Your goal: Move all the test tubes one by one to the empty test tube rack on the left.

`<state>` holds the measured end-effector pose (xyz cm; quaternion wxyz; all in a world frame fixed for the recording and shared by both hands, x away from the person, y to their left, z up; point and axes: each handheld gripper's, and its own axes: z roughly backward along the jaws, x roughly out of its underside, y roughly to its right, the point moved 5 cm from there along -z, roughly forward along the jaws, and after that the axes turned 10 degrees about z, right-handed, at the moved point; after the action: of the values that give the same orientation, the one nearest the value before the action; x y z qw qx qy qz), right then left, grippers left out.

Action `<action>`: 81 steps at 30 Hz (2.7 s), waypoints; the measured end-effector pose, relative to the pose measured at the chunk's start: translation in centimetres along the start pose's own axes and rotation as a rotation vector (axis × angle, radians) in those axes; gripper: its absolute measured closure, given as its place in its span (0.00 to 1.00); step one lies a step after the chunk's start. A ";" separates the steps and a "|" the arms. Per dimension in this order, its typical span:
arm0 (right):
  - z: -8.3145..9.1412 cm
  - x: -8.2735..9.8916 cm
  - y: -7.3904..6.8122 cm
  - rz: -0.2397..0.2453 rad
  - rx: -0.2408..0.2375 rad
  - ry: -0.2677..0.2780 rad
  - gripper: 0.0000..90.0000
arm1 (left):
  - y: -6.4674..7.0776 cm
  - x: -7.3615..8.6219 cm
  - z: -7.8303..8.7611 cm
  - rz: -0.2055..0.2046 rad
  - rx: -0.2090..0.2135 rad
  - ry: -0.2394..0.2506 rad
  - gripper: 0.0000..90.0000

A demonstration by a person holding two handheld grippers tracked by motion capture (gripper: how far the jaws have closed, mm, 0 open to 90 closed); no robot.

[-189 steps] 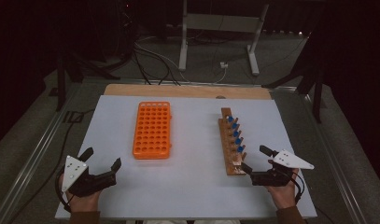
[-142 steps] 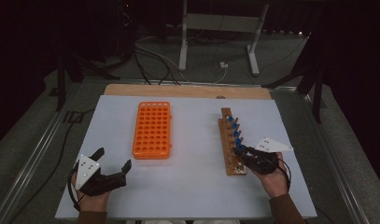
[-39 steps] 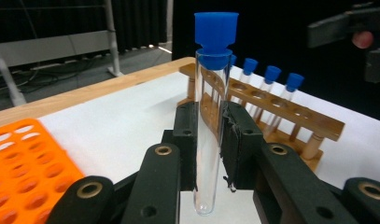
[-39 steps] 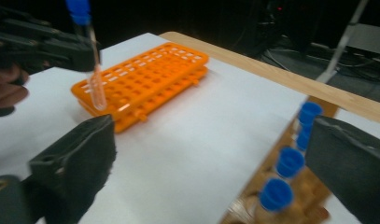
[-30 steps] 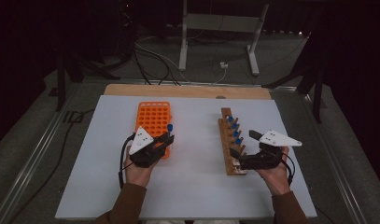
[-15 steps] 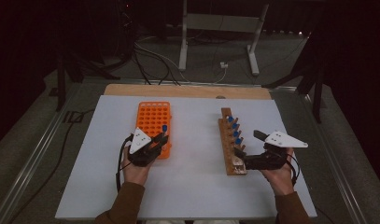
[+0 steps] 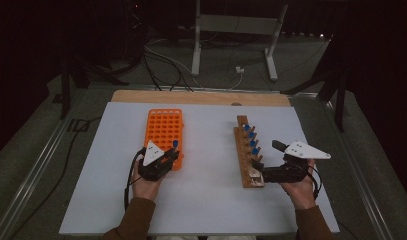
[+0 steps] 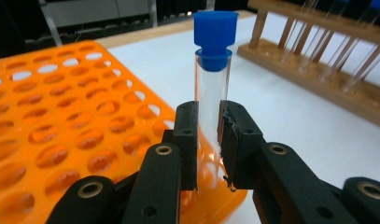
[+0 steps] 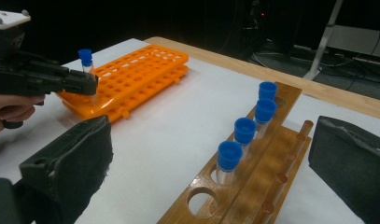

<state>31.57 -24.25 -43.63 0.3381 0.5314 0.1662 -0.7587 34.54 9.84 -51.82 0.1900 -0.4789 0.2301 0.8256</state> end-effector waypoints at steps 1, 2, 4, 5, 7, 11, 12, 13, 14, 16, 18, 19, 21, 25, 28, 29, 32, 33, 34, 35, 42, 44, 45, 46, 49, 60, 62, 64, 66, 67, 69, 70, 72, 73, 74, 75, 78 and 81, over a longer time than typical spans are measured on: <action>0.0 0.0 0.0 0.000 -0.001 0.000 0.00 | 0.0 0.1 0.0 0.003 0.000 -0.010 0.87; 0.0 0.0 0.0 0.001 0.000 -0.001 0.00 | 0.0 0.1 0.0 0.001 -0.001 -0.018 0.88; 0.0 0.0 0.0 0.001 0.000 0.000 0.00 | 0.1 0.3 -0.1 -0.012 -0.012 -0.044 0.88; -0.1 0.1 0.0 -0.001 0.001 -0.001 0.00 | 0.2 0.5 -0.3 -0.022 -0.018 -0.062 0.88; -0.1 0.1 0.0 -0.002 0.002 -0.004 0.00 | 0.2 0.6 -0.3 -0.019 -0.019 -0.065 0.88; -0.1 0.2 0.2 -0.005 0.006 -0.005 0.00 | 0.2 0.7 -0.2 -0.020 -0.022 -0.069 0.88; -0.1 0.2 0.3 -0.004 0.009 -0.007 0.00 | 0.3 0.7 -0.2 -0.027 -0.024 -0.070 0.88; -0.1 0.2 0.3 -0.004 0.009 -0.007 0.00 | 0.3 0.8 -0.1 -0.031 -0.025 -0.073 0.88; -0.1 0.3 0.3 -0.004 0.009 -0.007 0.00 | 0.3 0.9 -0.1 -0.034 -0.026 -0.072 0.88; -0.2 0.3 0.4 -0.007 0.014 -0.012 0.00 | 0.3 1.0 0.1 -0.038 -0.029 -0.072 0.87; -0.2 0.4 0.4 -0.008 0.018 -0.012 0.00 | 0.3 1.0 0.2 -0.042 -0.028 -0.076 0.87; -0.3 0.3 0.4 -0.008 0.019 -0.012 0.00 | 0.3 1.0 0.2 -0.042 -0.026 -0.076 0.87; -0.3 0.3 0.5 -0.009 0.030 -0.014 0.00 | 0.2 1.0 0.2 -0.020 -0.010 -0.080 0.84; -0.4 0.2 0.6 -0.002 0.042 -0.014 0.00 | -0.3 0.7 0.9 0.056 0.035 -0.037 0.68; -0.7 0.0 0.9 0.010 0.054 -0.024 0.02 | -0.7 0.1 2.0 0.118 0.063 0.006 0.54; -0.7 0.0 0.9 0.010 0.054 -0.024 0.02 | -0.7 0.0 2.3 0.125 0.073 0.013 0.54; -1.2 0.0 1.1 0.006 0.064 -0.031 0.07 | -0.7 -0.5 3.6 0.135 0.079 0.049 0.46; -1.7 0.1 1.2 0.007 0.060 -0.042 0.10 | -0.6 -0.7 3.9 0.134 0.070 0.064 0.34; -1.7 0.1 1.2 0.007 0.060 -0.042 0.10 | -0.6 -0.8 4.2 0.137 0.065 0.070 0.34; -2.0 0.1 1.2 0.005 0.060 -0.050 0.11 | -0.5 -0.9 4.5 0.150 0.058 0.075 0.28; -3.5 1.2 1.3 -0.019 0.056 -0.073 0.33 | -0.4 -1.6 5.3 0.159 0.043 0.103 0.01; -3.4 1.5 1.3 -0.010 0.052 -0.080 0.41 | -0.4 -1.7 5.5 0.160 0.038 0.114 0.01; -3.2 1.8 1.3 -0.017 0.050 -0.075 0.47 | -0.4 -1.8 5.6 0.163 0.034 0.118 0.01; -3.2 1.8 1.3 -0.017 0.050 -0.075 0.47 | -0.5 -1.9 5.8 0.168 0.033 0.125 0.01; -3.2 2.3 1.3 -0.024 0.047 -0.088 0.53 | -0.7 -2.0 6.0 0.173 0.029 0.135 0.01; -4.4 3.6 0.9 -0.017 0.009 -0.132 0.83 | -0.8 -1.8 5.7 0.174 0.021 0.136 0.01; -4.4 3.6 0.9 -0.015 0.016 -0.131 0.83 | -0.7 -1.8 5.6 0.171 0.022 0.131 0.01; -4.5 3.6 0.8 -0.011 0.018 -0.132 0.84 | -0.5 -1.8 5.5 0.169 0.025 0.129 0.01; -4.6 3.6 0.8 -0.010 0.023 -0.134 0.84 | -0.5 -1.7 5.5 0.167 0.026 0.128 0.01; -4.7 3.6 0.8 -0.010 0.025 -0.135 0.84 | -0.4 -1.7 5.4 0.165 0.026 0.127 0.01; -4.8 3.6 0.8 -0.009 0.027 -0.140 0.84 | -0.4 -1.7 5.4 0.164 0.028 0.127 0.01; -4.8 3.6 0.8 -0.011 0.028 -0.144 0.84 | -0.4 -1.7 5.4 0.164 0.029 0.128 0.01; -4.8 3.6 0.8 -0.010 0.028 -0.147 0.85 | -0.4 -1.8 5.4 0.165 0.029 0.130 0.01; -4.8 3.6 0.8 -0.011 0.029 -0.148 0.85 | -0.4 -1.8 5.5 0.164 0.028 0.131 0.01; -4.7 3.6 0.8 -0.014 0.030 -0.147 0.85 | -0.4 -1.8 5.5 0.165 0.029 0.132 0.01; -4.7 3.5 0.9 -0.016 0.029 -0.145 0.85 | -0.4 -1.8 5.5 0.164 0.028 0.132 0.01; -4.1 2.7 0.9 -0.015 0.029 -0.126 0.85 | -0.3 -1.9 5.5 0.158 0.024 0.131 0.01; -3.9 2.2 0.8 -0.014 0.022 -0.116 0.85 | -0.1 -2.1 5.5 0.156 0.027 0.129 0.01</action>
<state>34.34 -23.21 -47.07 0.3359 0.4892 0.1417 -0.7923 31.68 12.79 -47.62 0.1163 -0.5091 0.2895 0.8022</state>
